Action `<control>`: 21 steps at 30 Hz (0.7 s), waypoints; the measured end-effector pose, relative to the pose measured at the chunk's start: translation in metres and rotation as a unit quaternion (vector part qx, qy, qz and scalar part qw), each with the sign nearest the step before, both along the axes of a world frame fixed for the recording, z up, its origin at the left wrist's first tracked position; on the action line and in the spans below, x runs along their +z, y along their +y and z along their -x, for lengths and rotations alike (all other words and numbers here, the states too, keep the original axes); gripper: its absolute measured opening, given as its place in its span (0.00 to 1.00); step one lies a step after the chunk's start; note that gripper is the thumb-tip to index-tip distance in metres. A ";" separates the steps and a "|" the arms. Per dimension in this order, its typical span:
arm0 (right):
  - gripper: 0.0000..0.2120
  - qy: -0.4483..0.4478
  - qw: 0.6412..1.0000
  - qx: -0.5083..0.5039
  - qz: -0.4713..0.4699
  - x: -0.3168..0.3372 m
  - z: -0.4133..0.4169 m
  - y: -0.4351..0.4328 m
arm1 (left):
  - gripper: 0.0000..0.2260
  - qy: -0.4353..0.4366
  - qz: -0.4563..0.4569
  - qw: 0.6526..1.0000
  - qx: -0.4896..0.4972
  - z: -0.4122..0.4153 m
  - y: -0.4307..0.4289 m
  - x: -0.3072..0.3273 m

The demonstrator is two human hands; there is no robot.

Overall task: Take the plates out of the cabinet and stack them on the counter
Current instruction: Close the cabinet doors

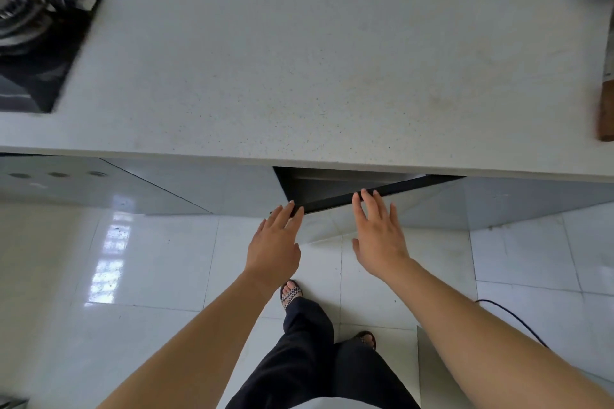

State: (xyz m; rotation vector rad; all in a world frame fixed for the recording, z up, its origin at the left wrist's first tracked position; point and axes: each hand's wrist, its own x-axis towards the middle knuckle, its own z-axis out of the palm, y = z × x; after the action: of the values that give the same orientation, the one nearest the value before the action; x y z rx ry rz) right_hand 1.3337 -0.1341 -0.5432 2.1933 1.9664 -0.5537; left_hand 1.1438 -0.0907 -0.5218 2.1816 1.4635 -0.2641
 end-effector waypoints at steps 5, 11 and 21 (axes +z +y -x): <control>0.40 -0.004 1.000 -0.025 -0.003 -0.005 0.006 0.009 | 0.30 0.008 -0.007 1.000 -0.027 0.003 0.007 -0.004; 0.39 0.003 0.998 -0.055 -0.008 -0.007 0.013 0.020 | 0.36 0.030 -0.015 0.996 -0.080 0.015 0.022 -0.017; 0.40 0.036 0.997 -0.071 -0.019 -0.012 0.030 0.018 | 0.36 0.036 -0.016 0.995 -0.090 0.012 0.054 -0.021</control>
State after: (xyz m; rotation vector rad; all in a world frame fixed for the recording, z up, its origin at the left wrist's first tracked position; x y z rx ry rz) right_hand 1.3033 -0.1164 -0.5552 2.3829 1.8782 -0.6280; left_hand 1.1313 -0.0364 -0.5430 2.3562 1.3185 -0.3877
